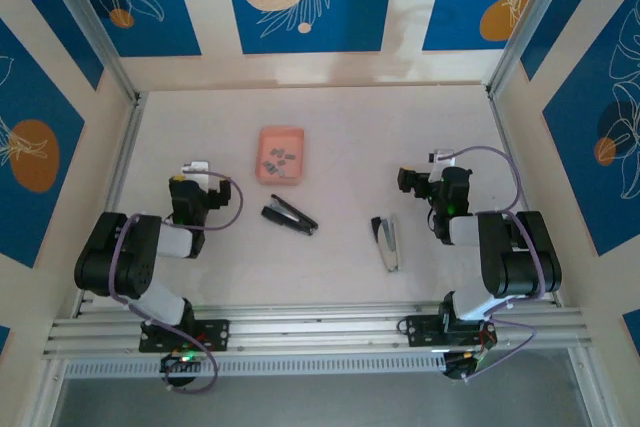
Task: Load the staples into the stapler
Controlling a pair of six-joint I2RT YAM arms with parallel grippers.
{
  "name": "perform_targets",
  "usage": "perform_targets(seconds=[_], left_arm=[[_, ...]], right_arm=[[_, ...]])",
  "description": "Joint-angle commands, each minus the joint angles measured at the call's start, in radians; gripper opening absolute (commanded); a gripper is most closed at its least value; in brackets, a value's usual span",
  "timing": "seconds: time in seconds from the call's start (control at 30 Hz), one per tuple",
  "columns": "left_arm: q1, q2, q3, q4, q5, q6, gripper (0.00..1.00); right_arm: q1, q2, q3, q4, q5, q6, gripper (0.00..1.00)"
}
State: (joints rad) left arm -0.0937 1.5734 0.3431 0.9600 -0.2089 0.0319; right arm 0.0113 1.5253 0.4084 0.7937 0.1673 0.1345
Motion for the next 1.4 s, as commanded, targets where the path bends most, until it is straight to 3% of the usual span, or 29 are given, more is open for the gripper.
perform_targets(seconds=[0.0,1.37], left_arm=[[0.003,-0.010,0.017,0.004,0.020,-0.004,1.00],[0.008,-0.010,0.018,0.002,0.033,-0.009,1.00]], right_arm=[[0.001,-0.004,0.001,0.025,-0.004,-0.018,0.99],[0.001,-0.005,-0.001,0.027,-0.005,-0.018,0.99]])
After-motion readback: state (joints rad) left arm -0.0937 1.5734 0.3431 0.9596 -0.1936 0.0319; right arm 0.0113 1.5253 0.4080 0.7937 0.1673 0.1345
